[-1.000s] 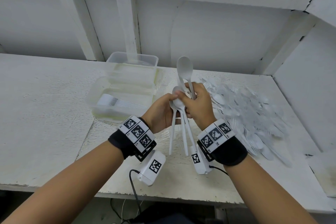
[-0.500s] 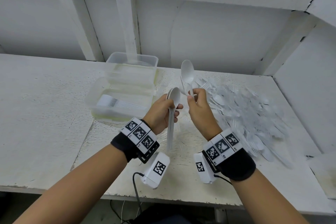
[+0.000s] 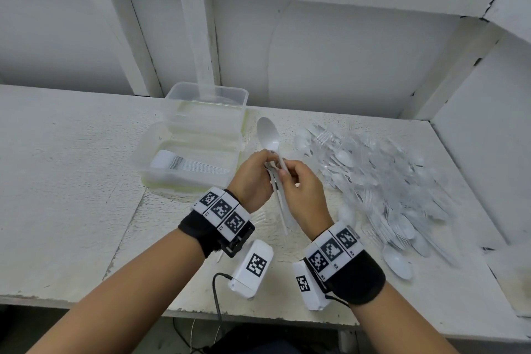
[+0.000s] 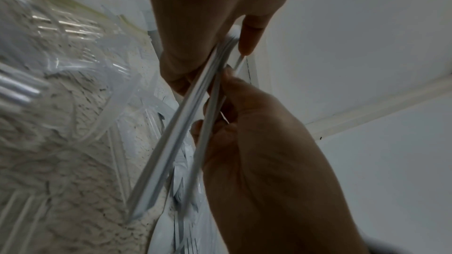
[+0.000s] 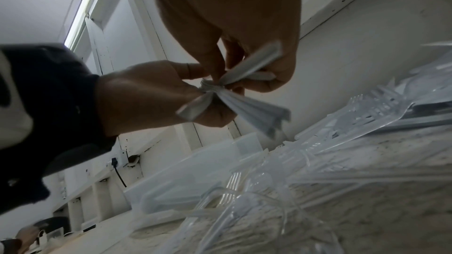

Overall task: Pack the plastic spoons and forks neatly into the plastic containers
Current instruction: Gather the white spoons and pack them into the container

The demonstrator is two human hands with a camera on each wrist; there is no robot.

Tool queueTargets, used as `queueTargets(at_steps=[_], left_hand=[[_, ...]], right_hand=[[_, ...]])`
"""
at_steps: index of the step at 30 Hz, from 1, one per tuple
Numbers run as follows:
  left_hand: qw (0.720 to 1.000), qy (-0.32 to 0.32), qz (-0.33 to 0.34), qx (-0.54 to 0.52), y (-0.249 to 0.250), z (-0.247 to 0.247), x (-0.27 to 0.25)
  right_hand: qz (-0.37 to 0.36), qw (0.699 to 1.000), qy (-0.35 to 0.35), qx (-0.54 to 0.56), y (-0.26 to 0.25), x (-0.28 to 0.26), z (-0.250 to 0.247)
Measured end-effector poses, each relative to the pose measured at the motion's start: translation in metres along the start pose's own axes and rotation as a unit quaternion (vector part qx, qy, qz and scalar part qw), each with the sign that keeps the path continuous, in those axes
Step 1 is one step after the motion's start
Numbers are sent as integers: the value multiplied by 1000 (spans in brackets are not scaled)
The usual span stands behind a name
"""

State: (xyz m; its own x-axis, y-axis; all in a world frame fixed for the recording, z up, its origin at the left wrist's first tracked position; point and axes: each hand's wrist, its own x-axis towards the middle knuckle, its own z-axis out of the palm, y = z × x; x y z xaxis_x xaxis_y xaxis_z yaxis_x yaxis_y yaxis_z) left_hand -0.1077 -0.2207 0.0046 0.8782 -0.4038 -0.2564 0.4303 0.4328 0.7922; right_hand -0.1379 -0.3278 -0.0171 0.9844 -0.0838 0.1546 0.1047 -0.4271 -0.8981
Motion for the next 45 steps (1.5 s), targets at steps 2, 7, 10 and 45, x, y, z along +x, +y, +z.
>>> queueTargets(at_steps=[2, 7, 10, 45], left_hand=[[1000, 2, 6, 1, 1, 0, 0], [999, 39, 24, -23, 2, -5, 2], [997, 63, 19, -41, 6, -8, 4], [987, 154, 48, -21, 15, -9, 6]], right_hand=[[-8, 1000, 1, -22, 1, 0, -2], [-13, 1000, -19, -5, 0, -2, -2], [-20, 1000, -15, 10, -1, -3, -3], [6, 985, -171, 10, -12, -3, -9]])
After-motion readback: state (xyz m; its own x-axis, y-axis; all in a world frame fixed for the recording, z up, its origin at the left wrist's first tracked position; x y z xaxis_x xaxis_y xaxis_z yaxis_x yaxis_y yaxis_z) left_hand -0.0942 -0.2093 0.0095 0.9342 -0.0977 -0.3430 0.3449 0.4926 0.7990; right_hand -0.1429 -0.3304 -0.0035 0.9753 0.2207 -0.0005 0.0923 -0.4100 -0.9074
